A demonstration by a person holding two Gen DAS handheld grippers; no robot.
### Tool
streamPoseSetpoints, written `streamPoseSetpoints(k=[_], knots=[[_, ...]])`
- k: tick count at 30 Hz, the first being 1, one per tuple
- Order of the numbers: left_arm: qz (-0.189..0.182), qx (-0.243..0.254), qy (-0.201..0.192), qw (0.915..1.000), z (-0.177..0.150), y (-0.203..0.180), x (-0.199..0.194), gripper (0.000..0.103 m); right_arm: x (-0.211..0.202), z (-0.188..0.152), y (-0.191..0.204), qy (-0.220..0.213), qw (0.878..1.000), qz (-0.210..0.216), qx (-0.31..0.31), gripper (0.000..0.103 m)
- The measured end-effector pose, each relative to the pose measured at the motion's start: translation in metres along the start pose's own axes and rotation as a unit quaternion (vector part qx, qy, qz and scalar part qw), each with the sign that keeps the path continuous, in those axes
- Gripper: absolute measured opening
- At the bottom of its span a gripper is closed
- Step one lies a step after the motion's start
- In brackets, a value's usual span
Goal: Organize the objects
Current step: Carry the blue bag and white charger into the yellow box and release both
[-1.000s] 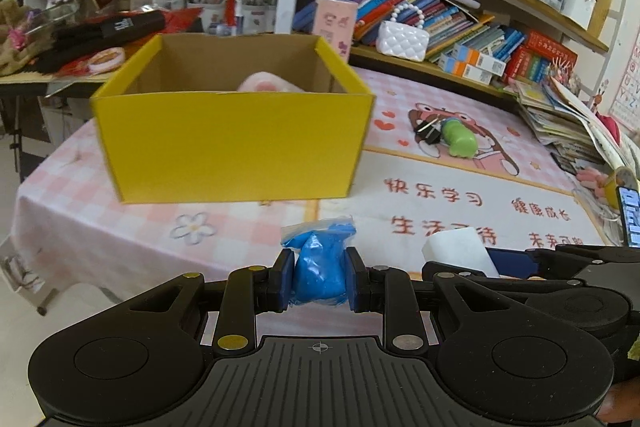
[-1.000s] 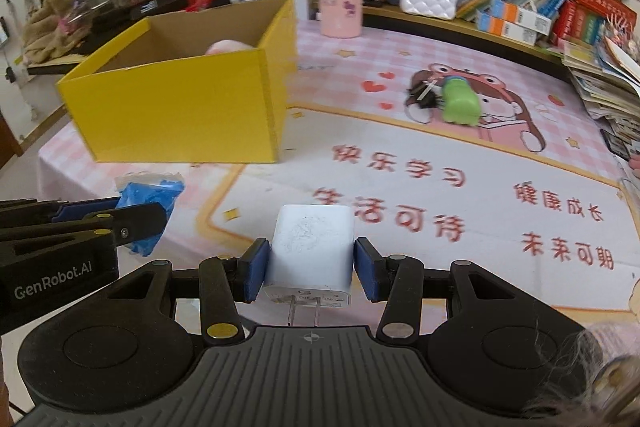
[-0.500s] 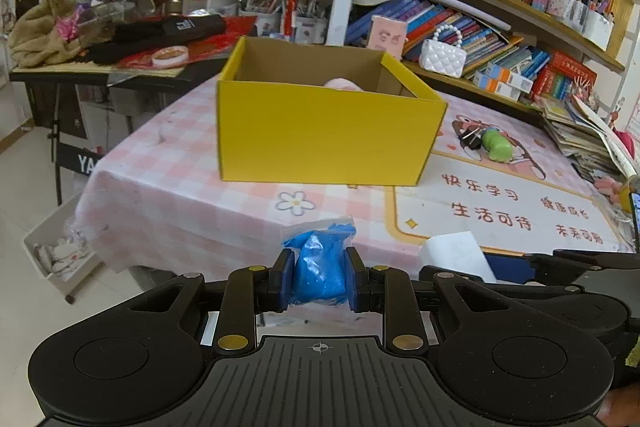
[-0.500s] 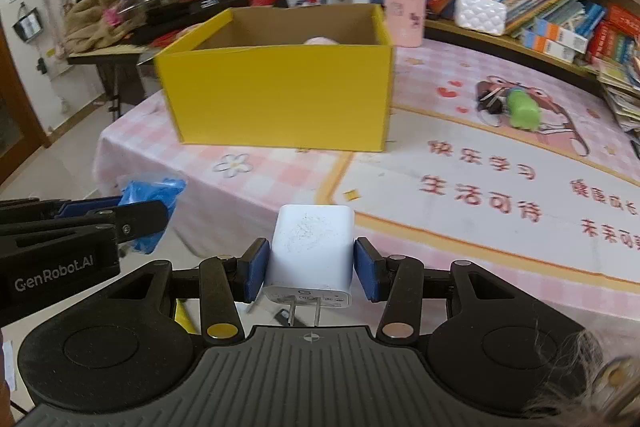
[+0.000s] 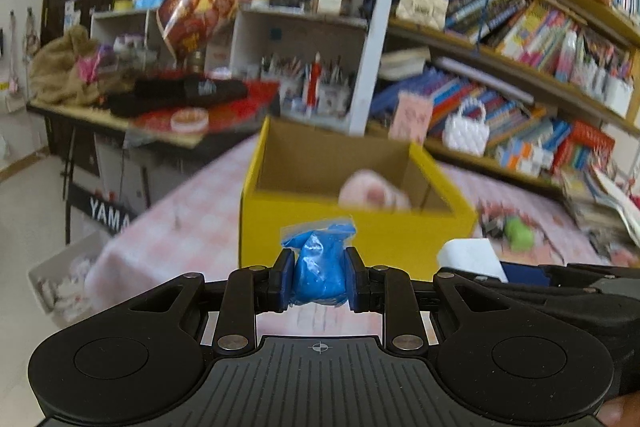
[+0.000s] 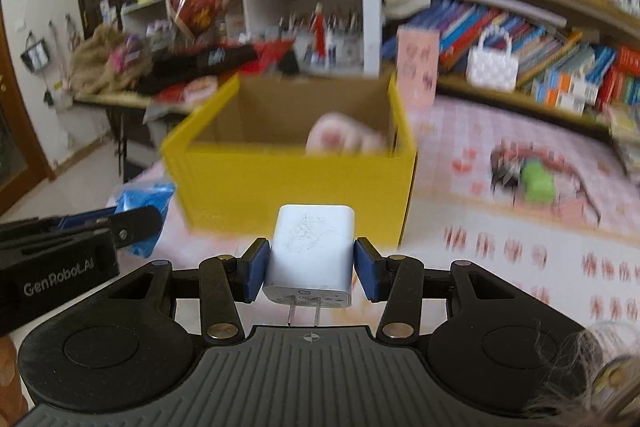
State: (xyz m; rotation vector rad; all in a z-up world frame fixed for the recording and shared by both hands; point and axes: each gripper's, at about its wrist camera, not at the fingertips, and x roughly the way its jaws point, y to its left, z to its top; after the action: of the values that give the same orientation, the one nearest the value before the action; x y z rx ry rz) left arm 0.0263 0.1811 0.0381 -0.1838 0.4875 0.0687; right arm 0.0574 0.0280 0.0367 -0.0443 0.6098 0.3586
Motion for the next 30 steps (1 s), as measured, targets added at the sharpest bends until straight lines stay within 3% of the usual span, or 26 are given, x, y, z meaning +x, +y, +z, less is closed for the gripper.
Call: streamPoseSetpoints(k=[5, 11, 20, 30], knots=[[0.003, 0.014, -0.028, 0.9995, 0.033, -0.011, 0.030, 0.024, 0.025, 0.048, -0.017, -0.035, 0.999, -0.005, 0.000, 0.044], [0.023, 0.034, -0.005, 0.9992, 0.050, -0.020, 0.085, 0.024, 0.066, 0.087, -0.034, -0.044, 0.999, 0.007, -0.010, 0.044], [0.055, 0.042, 0.085, 0.9939, 0.036, -0.019, 0.147, 0.025, 0.139, 0.107, -0.033, 0.028, 0.996, 0.069, -0.052, 0.044], [0.087, 0.055, 0.105, 0.9892, 0.035, -0.022, 0.166, 0.026, 0.196, 0.109, -0.012, 0.114, 0.979, 0.107, -0.127, 0.044]])
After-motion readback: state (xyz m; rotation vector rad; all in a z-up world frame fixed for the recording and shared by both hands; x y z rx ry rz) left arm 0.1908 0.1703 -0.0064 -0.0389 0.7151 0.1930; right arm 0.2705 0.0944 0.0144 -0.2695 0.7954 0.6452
